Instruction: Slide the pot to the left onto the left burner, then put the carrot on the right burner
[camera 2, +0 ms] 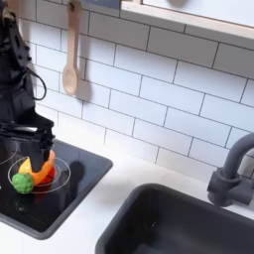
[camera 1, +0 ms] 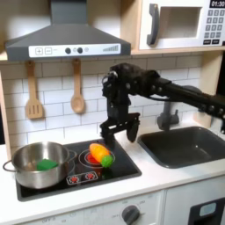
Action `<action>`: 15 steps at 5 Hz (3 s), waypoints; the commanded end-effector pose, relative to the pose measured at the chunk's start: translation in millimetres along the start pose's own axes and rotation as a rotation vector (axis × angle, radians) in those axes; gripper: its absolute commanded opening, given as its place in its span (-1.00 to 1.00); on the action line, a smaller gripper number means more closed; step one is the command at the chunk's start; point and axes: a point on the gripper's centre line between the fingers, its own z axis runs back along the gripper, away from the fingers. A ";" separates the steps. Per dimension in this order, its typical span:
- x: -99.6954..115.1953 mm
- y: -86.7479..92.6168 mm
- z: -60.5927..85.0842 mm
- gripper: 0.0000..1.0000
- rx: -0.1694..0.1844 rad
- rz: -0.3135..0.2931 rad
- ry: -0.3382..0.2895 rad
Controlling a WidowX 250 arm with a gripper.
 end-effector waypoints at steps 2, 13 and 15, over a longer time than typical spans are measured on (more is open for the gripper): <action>-31.5 -15.3 14.3 1.00 -0.032 0.030 0.052; -56.2 -6.8 38.6 1.00 -0.073 0.008 0.078; -56.2 -6.8 38.6 1.00 -0.073 0.008 0.078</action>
